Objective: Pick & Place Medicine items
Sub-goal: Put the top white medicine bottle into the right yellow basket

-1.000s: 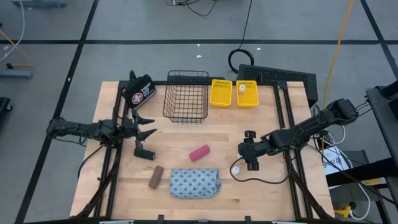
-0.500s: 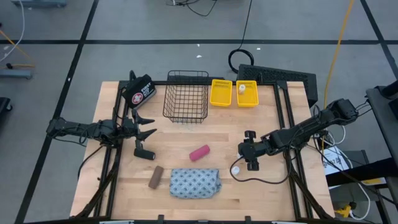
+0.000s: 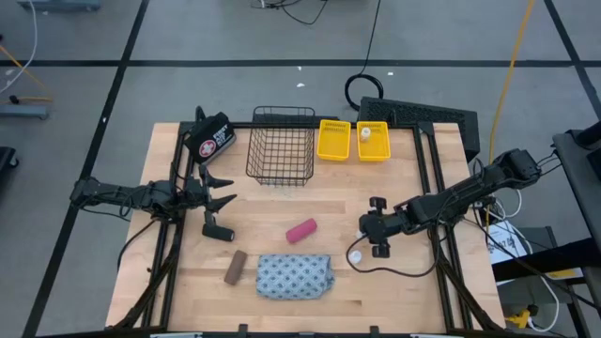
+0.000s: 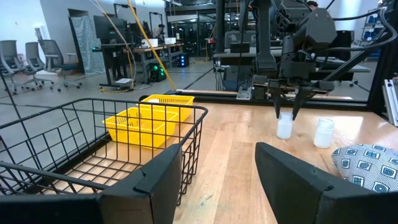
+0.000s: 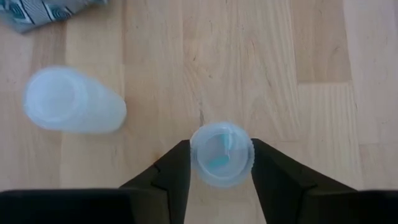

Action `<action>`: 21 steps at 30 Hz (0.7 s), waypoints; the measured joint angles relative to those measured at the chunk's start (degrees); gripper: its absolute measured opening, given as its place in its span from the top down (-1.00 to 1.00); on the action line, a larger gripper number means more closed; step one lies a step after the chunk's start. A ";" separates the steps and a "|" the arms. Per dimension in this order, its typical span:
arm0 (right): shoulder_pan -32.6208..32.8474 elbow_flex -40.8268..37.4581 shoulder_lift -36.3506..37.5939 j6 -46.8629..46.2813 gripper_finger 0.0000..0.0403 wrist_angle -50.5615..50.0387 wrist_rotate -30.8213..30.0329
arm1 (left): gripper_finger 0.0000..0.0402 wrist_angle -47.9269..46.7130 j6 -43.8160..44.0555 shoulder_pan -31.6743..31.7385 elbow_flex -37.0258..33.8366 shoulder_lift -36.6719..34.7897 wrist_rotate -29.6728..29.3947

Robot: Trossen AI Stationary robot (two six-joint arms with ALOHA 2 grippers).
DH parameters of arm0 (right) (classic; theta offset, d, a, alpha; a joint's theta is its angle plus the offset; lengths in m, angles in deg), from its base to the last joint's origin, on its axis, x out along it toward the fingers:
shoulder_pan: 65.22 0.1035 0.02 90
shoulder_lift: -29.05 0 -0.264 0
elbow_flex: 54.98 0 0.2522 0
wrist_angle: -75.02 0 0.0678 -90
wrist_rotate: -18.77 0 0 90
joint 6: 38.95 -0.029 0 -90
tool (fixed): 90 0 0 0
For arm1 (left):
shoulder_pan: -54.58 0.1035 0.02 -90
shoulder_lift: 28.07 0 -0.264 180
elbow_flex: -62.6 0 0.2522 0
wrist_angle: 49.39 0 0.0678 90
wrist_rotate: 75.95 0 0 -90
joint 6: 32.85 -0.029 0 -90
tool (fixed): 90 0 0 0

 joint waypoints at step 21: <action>-10.12 0.00 7.53 4.51 0.34 4.73 -0.17 | -0.07 0.00 0.00 0.00 -0.01 0.01 0.02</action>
